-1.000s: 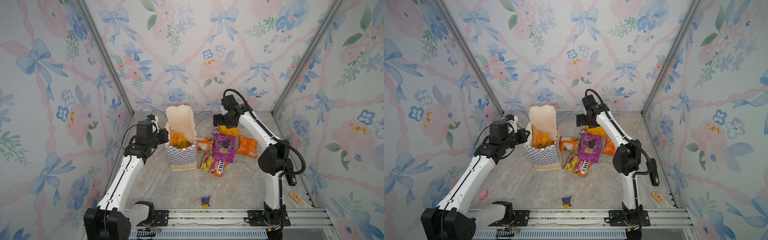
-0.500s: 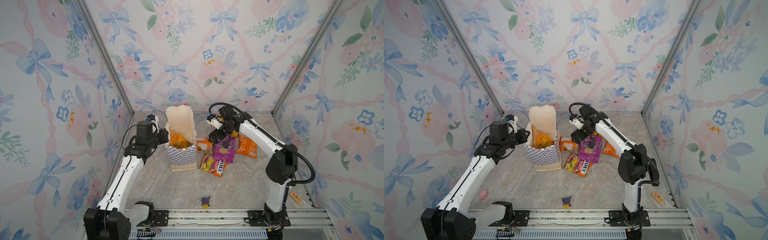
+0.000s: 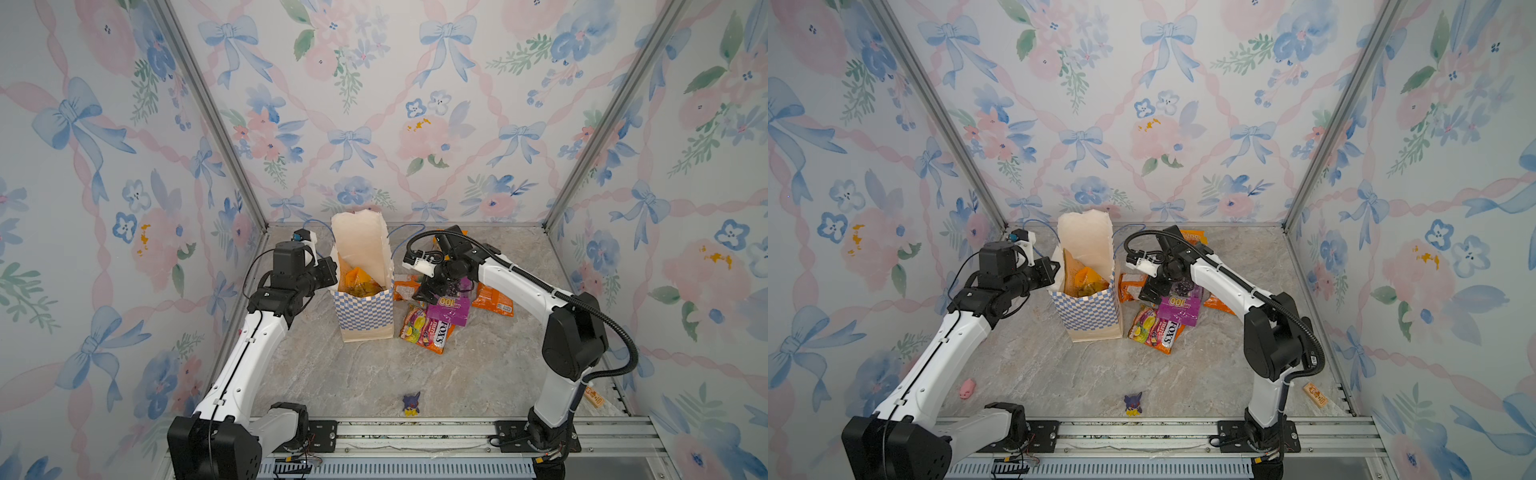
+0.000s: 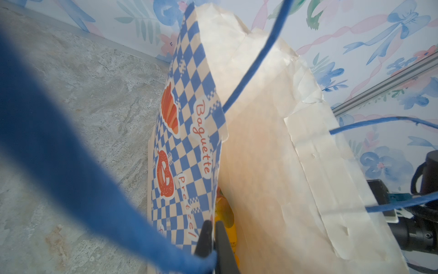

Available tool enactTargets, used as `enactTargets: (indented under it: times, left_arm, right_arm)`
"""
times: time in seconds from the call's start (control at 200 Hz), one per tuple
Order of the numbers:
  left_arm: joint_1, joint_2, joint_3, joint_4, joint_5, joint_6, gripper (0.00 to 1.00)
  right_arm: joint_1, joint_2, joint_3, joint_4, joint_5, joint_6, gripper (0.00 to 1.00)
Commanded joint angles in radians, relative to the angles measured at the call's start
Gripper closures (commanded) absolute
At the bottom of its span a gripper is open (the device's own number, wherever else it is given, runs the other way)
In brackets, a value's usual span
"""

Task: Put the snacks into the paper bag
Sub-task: 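Lower the right gripper and close it on the orange FOX'S candy bag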

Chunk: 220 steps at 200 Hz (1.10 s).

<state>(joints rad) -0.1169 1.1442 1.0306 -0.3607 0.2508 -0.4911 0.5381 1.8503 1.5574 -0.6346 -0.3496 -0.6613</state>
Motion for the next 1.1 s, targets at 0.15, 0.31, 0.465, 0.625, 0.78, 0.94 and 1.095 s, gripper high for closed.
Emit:
enactTargets:
  times: [0.15, 0.31, 0.465, 0.625, 0.78, 0.94, 1.095]
  left_arm:
    - [0.022, 0.004, 0.005, 0.011, 0.011, 0.044, 1.0]
    - [0.055, 0.015, 0.013, 0.01, 0.031, 0.059, 1.0]
    - [0.071, 0.029, 0.016, 0.012, 0.057, 0.057, 1.0]
    - [0.071, 0.025, 0.002, 0.012, 0.067, 0.052, 1.0]
    - [0.075, 0.015, -0.002, 0.011, 0.053, 0.054, 1.0]
    - [0.079, 0.017, 0.003, 0.011, 0.054, 0.055, 1.0]
    - [0.082, 0.021, 0.001, 0.011, 0.059, 0.055, 1.0]
  right_arm:
    - [0.01, 0.055, -0.015, 0.094, -0.02, -0.091, 0.0]
    - [0.027, 0.08, -0.038, 0.158, 0.034, -0.095, 0.0]
    - [0.035, 0.123, -0.026, 0.183, 0.062, -0.086, 0.01]
    - [0.046, 0.165, -0.013, 0.187, 0.09, -0.096, 0.02]
    - [0.058, 0.209, 0.012, 0.169, 0.113, -0.113, 0.03]
    - [0.078, 0.243, 0.024, 0.17, 0.154, -0.137, 0.04]
    - [0.082, 0.258, 0.029, 0.2, 0.196, -0.135, 0.04]
